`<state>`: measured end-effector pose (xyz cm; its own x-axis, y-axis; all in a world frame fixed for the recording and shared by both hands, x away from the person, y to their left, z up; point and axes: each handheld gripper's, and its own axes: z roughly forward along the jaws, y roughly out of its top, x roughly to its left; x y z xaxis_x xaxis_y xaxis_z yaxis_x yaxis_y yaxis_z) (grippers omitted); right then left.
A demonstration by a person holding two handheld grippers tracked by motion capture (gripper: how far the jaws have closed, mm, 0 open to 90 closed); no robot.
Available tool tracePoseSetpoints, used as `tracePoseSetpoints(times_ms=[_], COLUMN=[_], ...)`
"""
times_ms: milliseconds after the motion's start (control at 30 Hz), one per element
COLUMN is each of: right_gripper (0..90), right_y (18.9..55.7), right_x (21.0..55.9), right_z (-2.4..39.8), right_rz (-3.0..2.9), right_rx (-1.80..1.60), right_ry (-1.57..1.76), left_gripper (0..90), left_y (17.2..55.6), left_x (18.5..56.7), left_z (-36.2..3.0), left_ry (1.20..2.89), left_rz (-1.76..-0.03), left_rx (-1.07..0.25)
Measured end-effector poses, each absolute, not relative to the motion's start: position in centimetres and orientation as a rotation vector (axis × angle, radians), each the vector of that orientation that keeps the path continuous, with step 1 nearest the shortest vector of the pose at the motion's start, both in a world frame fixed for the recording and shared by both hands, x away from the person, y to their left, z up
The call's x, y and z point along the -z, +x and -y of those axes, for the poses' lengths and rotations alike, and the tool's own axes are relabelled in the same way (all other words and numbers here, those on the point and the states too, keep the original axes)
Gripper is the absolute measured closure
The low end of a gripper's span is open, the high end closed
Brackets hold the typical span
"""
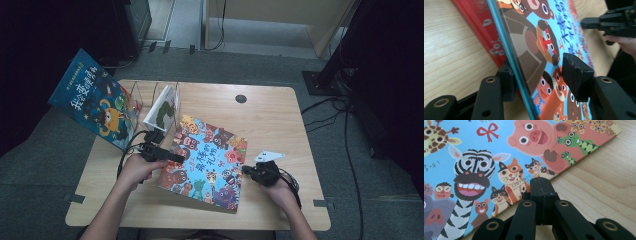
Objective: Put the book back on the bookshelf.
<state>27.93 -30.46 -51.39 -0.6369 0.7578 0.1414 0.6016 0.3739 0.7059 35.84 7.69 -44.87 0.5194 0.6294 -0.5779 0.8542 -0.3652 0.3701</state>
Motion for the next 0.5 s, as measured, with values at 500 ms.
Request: tracePoseSetpoints(times_ms=[500], right_gripper=[90.0], right_y=[28.1], right_x=[51.3], right_z=[29.5], right_rz=[-2.434], right_rx=[-1.124], right_ry=[1.145], left_gripper=[61.9], left_y=[37.8], left_x=[40.1], left_z=[-4.1], left_ry=[2.199], left_rz=[-1.149], left_rx=[0.52])
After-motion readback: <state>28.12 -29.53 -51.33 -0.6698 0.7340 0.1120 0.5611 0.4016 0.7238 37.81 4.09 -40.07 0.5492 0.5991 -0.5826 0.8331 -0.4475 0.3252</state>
